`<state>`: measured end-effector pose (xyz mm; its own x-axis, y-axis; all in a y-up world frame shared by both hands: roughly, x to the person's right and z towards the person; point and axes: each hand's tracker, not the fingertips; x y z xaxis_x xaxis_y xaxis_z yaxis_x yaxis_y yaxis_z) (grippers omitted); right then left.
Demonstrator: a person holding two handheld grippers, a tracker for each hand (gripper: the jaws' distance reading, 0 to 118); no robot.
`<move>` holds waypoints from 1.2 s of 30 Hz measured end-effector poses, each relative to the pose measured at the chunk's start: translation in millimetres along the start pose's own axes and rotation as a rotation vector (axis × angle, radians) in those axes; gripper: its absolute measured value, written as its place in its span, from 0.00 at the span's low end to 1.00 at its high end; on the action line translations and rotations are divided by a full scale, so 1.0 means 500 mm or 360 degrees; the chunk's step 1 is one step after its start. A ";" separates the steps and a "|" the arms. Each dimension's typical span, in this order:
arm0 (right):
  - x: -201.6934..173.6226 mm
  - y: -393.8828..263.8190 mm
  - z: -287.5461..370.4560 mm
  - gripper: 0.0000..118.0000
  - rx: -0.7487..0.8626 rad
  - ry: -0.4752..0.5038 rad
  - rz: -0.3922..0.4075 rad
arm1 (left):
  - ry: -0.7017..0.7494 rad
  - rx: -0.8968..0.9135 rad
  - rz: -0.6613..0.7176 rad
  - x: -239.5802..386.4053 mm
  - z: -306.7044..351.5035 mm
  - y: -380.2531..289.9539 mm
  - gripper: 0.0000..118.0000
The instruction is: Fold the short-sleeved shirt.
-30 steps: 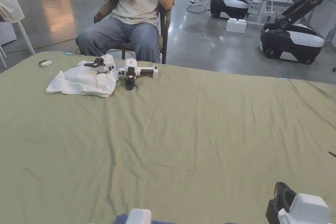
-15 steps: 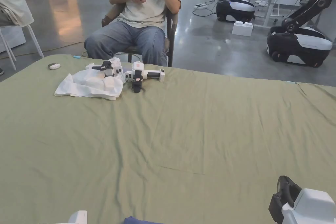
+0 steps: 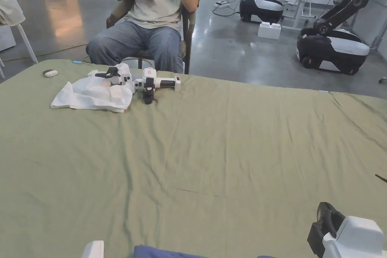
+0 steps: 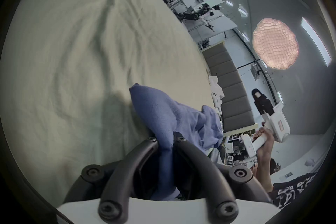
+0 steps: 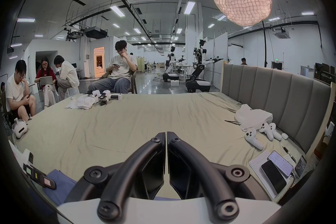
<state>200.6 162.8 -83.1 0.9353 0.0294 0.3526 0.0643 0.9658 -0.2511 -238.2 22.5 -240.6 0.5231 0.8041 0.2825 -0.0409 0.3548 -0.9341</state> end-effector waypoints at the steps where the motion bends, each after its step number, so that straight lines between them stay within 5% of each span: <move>1: 0.002 0.000 0.000 0.00 -0.0002 -0.0001 -0.0003 | 0.0000 0.0023 -0.0035 0.015 0.011 0.004 0.06; 7: 0.007 0.001 -0.002 0.00 0.0000 -0.0001 -0.0009 | 0.0111 0.0170 -0.0289 0.125 0.106 0.055 0.05; 16: 0.003 -0.005 -0.007 0.00 -0.0006 0.0029 -0.0016 | 0.0705 0.0199 -0.0485 0.251 0.233 0.106 0.05; 24: 0.002 -0.010 -0.007 0.00 -0.0016 0.0035 -0.0038 | 0.0842 0.0066 -0.0662 0.349 0.120 0.065 0.05; 36: 0.015 -0.020 0.000 0.00 -0.0038 0.0014 -0.0040 | 0.0657 -0.0232 -0.0851 0.437 -0.147 -0.016 0.05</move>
<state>207.2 153.1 -78.0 0.9364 0.0031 0.3509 0.0956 0.9599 -0.2636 -61.3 160.3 -187.5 0.7220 0.2790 0.6332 0.4125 0.5612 -0.7176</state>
